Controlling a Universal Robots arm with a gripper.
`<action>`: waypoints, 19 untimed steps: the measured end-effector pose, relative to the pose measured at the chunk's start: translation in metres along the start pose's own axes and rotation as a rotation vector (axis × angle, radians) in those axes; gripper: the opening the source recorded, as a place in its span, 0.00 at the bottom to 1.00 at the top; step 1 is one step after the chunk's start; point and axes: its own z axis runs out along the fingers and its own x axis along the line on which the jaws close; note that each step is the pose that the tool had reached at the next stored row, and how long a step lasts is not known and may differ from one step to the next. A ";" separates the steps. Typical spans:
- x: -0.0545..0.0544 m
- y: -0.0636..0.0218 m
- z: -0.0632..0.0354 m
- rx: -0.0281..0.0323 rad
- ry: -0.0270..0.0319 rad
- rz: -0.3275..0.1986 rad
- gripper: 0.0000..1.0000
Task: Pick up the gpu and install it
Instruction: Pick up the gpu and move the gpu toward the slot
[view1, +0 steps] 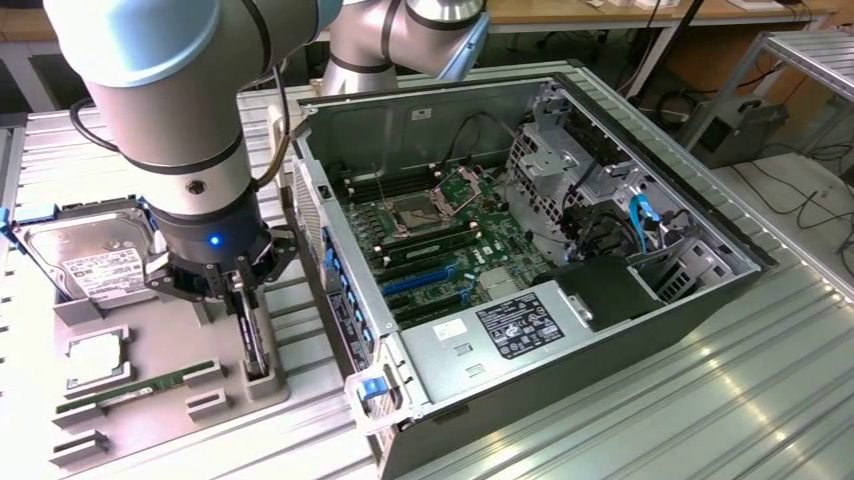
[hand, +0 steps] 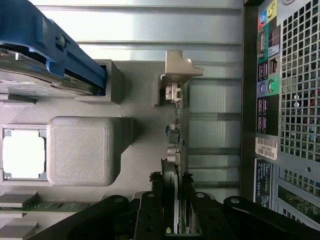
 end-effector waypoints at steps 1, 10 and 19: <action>0.000 0.0000 -0.0013 0.0002 0.0003 0.000 0.26; 0.000 0.0007 -0.0209 0.0002 0.0004 -0.002 0.26; -0.002 0.0016 -0.0477 -0.0002 0.0002 -0.002 0.26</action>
